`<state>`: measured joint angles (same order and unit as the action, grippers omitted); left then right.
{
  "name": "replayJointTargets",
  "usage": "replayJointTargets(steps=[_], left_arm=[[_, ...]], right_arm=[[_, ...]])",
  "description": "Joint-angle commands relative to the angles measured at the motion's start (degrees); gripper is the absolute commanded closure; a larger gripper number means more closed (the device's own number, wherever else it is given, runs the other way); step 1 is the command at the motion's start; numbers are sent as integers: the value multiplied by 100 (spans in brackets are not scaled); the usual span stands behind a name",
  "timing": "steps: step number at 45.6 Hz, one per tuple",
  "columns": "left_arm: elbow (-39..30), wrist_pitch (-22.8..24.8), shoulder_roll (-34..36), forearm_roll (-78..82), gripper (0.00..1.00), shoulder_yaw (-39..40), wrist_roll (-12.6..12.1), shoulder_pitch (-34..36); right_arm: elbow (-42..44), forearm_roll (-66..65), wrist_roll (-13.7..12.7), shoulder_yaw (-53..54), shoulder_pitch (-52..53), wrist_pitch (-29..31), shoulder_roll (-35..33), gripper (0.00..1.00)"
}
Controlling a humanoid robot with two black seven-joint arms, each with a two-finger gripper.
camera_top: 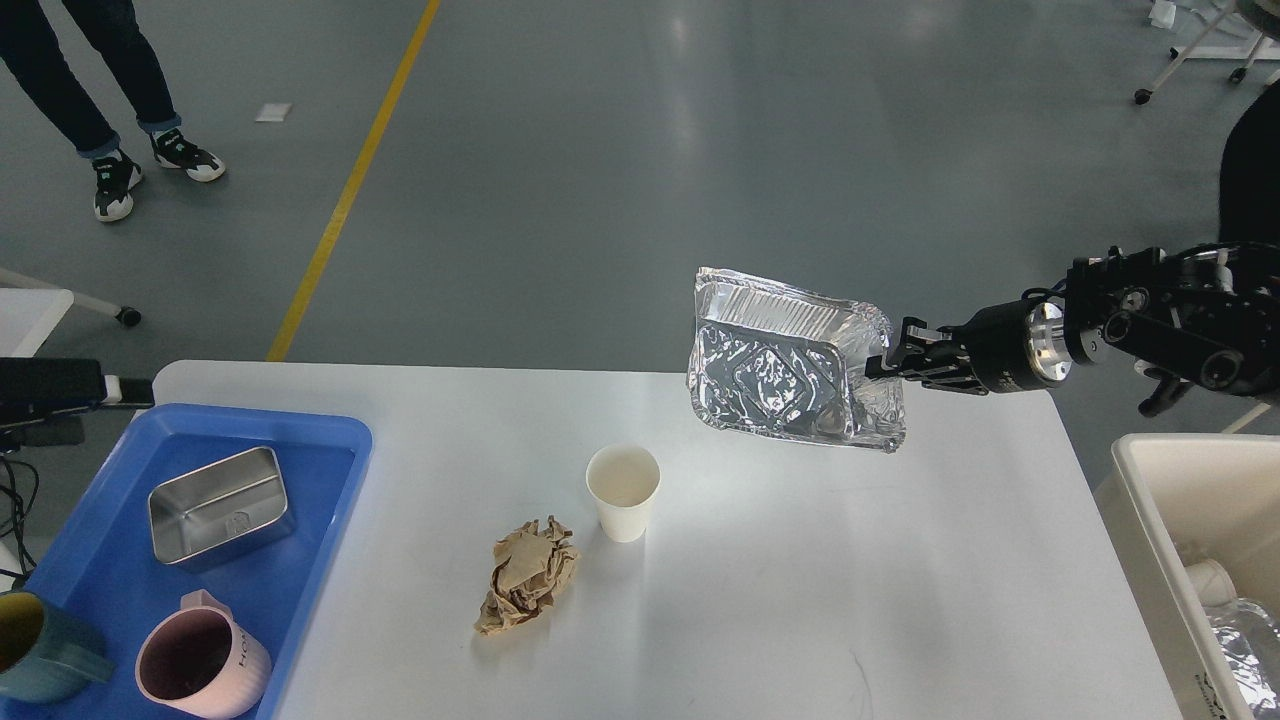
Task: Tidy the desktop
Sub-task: 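Hold the foil tray up while the left gripper moves toward the paper cup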
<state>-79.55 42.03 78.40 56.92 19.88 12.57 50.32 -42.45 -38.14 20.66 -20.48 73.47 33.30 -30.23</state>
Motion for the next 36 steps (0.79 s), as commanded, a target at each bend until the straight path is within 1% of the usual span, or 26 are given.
replayJointTargets(steps=[1, 3, 5, 8, 10, 13, 16, 22, 26, 30, 33, 36], left_arm=[[579, 42, -992, 197, 1, -10, -807, 329], [764, 60, -1352, 206, 1, -28, -1123, 391], [975, 51, -1704, 241, 1, -19, -1387, 408], [1344, 33, -2266, 232, 1, 7, -1669, 443], [1634, 7, -2749, 206, 1, 7, -1775, 540], [2012, 24, -3408, 179, 1, -2, -1802, 645], [2346, 33, -3919, 205, 1, -2, -1802, 646], [2689, -19, -4886, 241, 1, -19, -1810, 655], [2786, -116, -5308, 258, 1, -72, -1819, 637], [2857, -449, -5809, 337, 1, -98, -1810, 628], [2997, -661, -6055, 355, 1, -107, -1810, 602], [3173, -679, -6222, 364, 1, -116, -1810, 584]], right_arm=[[0, 0, -1, 0, 0, 1, 9, 100], [0, 0, -1, 0, 0, -8, 9, 100], [0, 0, -1, 0, 0, -8, 9, 100], [0, 0, 8, 0, 0, -8, 9, 100], [0, 0, 8, -8, 0, 9, 9, 100], [0, -9, 8, -17, -9, 36, 17, 100], [0, -18, -1, -52, -9, 45, 18, 100], [0, -97, -1, -132, -87, 80, 35, 100], [9, -132, 8, -211, -193, 80, 61, 100], [9, -264, 8, -246, -219, 80, 105, 100], [17, -299, 8, -255, -246, 80, 149, 100], [35, -317, 8, -255, -290, 80, 176, 100]])
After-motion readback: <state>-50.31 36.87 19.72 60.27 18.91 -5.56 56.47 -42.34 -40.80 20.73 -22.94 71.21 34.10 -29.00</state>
